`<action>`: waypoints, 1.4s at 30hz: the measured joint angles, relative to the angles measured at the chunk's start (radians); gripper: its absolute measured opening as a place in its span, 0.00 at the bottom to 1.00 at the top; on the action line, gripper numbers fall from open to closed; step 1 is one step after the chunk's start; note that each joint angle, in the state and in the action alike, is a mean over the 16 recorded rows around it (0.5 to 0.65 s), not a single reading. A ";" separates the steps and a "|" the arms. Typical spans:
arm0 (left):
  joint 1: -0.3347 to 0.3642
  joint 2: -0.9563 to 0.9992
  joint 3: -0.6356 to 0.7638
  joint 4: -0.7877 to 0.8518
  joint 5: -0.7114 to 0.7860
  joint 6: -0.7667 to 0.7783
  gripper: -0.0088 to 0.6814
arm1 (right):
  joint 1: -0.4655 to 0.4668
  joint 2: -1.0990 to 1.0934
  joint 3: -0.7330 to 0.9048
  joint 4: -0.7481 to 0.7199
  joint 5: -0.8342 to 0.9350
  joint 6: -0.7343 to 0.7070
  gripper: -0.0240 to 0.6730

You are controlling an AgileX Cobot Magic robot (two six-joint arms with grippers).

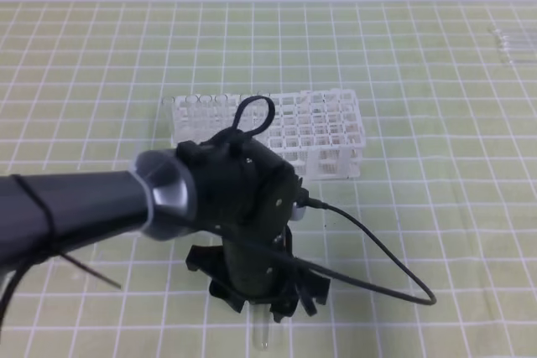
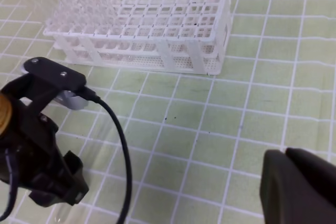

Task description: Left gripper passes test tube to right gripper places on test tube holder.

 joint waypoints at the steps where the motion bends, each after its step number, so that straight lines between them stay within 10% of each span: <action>1: 0.000 0.006 -0.005 0.000 0.003 0.002 0.07 | 0.000 0.000 0.000 0.000 0.000 0.000 0.03; 42: -0.020 0.072 -0.093 0.074 0.141 0.216 0.02 | 0.000 0.000 0.000 -0.023 0.016 0.000 0.03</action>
